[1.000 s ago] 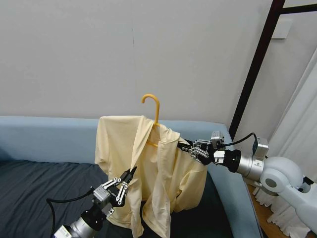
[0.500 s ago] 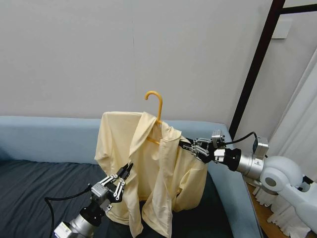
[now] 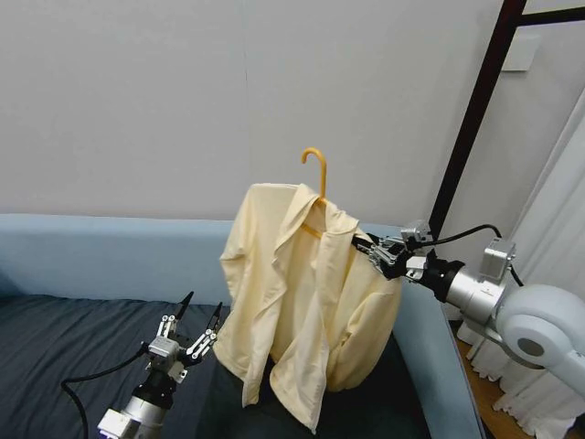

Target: Pick up the clothes from the sofa and hang them on the clothes hanger.

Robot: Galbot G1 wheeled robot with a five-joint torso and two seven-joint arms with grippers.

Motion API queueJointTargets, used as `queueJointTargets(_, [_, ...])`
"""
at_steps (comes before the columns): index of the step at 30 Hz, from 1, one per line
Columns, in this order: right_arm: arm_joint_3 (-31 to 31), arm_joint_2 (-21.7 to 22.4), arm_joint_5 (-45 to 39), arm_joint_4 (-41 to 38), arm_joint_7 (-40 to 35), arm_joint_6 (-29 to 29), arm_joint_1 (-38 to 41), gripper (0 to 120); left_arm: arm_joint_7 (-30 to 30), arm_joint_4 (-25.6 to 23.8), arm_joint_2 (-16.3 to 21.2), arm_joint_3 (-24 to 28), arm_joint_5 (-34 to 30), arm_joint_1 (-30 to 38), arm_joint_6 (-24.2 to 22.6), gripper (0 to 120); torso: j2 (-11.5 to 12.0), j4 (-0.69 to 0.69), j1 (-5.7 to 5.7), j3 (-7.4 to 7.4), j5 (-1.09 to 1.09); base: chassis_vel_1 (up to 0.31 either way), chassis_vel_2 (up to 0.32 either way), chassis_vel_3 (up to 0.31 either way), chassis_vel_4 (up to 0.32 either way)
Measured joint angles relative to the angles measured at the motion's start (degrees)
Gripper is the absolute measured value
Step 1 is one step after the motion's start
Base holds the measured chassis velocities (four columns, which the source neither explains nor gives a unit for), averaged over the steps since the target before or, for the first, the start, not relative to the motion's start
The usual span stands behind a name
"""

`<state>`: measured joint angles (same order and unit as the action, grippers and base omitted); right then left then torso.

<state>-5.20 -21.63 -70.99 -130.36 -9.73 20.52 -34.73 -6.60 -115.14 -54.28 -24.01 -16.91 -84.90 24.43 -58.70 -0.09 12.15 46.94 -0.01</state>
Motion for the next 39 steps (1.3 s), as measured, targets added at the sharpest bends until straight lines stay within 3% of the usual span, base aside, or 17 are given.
queueJointTargets(2, [-0.38, 1.00, -1.14, -1.44, -2.42, 0.96, 0.33, 8, 0.00, 0.05, -0.06, 0.06, 0.03, 0.04, 0.08, 87, 0.00, 0.00, 0.00, 0.00, 0.00, 0.000, 0.000, 0.000, 0.000])
queueJointTargets(4, [-0.95, 2.68, -2.91, -3.57, -6.30, 2.41, 0.98, 8, 0.12, 0.13, -0.21, 0.19, 0.10, 0.18, 0.34, 97, 0.00, 0.00, 0.00, 0.00, 0.00, 0.000, 0.000, 0.000, 0.000])
queueJointTargets(11, [-1.56, 4.66, -6.41, -6.57, -11.58, 4.49, 2.57, 8, 3.09, -0.47, -0.72, 0.80, -2.13, 0.21, 1.94, 100, 0.00, 0.00, 0.00, 0.00, 0.00, 0.000, 0.000, 0.000, 0.000])
queueJointTargets(14, [-0.83, 3.95, -5.43, -7.86, -11.91, 4.49, 1.68, 8, 14.77, -3.49, -0.07, 1.10, -13.35, 1.22, 2.10, 100, 0.00, 0.01, 0.00, 0.00, 0.00, 0.000, 0.000, 0.000, 0.000])
queueJointTargets(15, [-0.83, 3.95, -5.43, -7.86, -11.91, 4.49, 1.68, 8, 14.77, -3.49, -0.07, 1.10, -13.35, 1.22, 2.10, 100, 0.00, 0.01, 0.00, 0.00, 0.00, 0.000, 0.000, 0.000, 0.000])
queueJointTargets(18, [0.60, 2.32, -3.49, -7.91, -12.26, 4.90, 1.13, 8, 28.09, -3.98, 3.14, 0.44, -21.22, 3.29, -0.23, 100, 0.00, 0.00, 0.00, 0.00, 0.03, 0.000, 0.000, 0.000, 0.000])
queueJointTargets(20, [1.33, 1.26, -2.12, -7.73, -11.88, 5.16, 0.47, 8, 35.41, -2.63, 6.14, 0.28, -26.27, 6.15, -2.54, 100, 0.00, 0.01, 0.00, 0.01, 0.00, 0.000, 0.000, 0.000, 0.000])
queueJointTargets(21, [1.33, 1.26, -2.12, -7.73, -11.88, 5.16, 0.47, 8, 35.41, -2.63, 6.14, 0.28, -26.27, 6.15, -2.54, 100, 0.00, 0.01, 0.00, 0.01, 0.00, 0.000, 0.000, 0.000, 0.000])
queueJointTargets(23, [2.54, -0.29, -0.09, -7.10, -10.06, 5.25, 0.04, 8, 41.58, -1.01, 9.07, 0.66, -30.76, 10.08, -5.00, 100, 0.00, 0.00, 0.00, 0.01, -0.01, 0.000, 0.000, 0.000, 0.000])
queueJointTargets(29, [5.48, -2.60, 3.06, -5.70, -6.12, 4.36, -0.08, 8, 49.79, 3.02, 12.85, 3.51, -36.21, 19.50, -9.49, 100, 0.00, 0.01, 0.00, 0.01, 0.00, 0.000, 0.000, 0.000, 0.000])
queueJointTargets(34, [6.81, -4.23, 3.82, -4.38, -5.27, 3.82, -0.11, 8, 53.95, 7.99, 13.37, 9.94, -38.15, 28.82, -11.62, 100, 0.00, -0.01, 0.00, 0.01, 0.01, 0.000, 0.000, 0.000, 0.000])
queueJointTargets(38, [7.81, -5.39, 4.25, -3.36, -4.63, 3.49, 0.36, 8, 54.13, 13.87, 11.57, 18.18, -37.75, 35.74, -11.71, 96, 0.00, 0.00, 0.00, 0.01, -0.02, 0.000, 0.000, 0.000, 0.000])
queueJointTargets(39, [7.81, -5.39, 4.25, -3.36, -4.63, 3.49, 0.36, 8, 54.13, 13.87, 11.57, 18.18, -37.75, 35.74, -11.71, 96, 0.00, 0.00, 0.00, 0.01, -0.02, 0.000, 0.000, 0.000, 0.000])
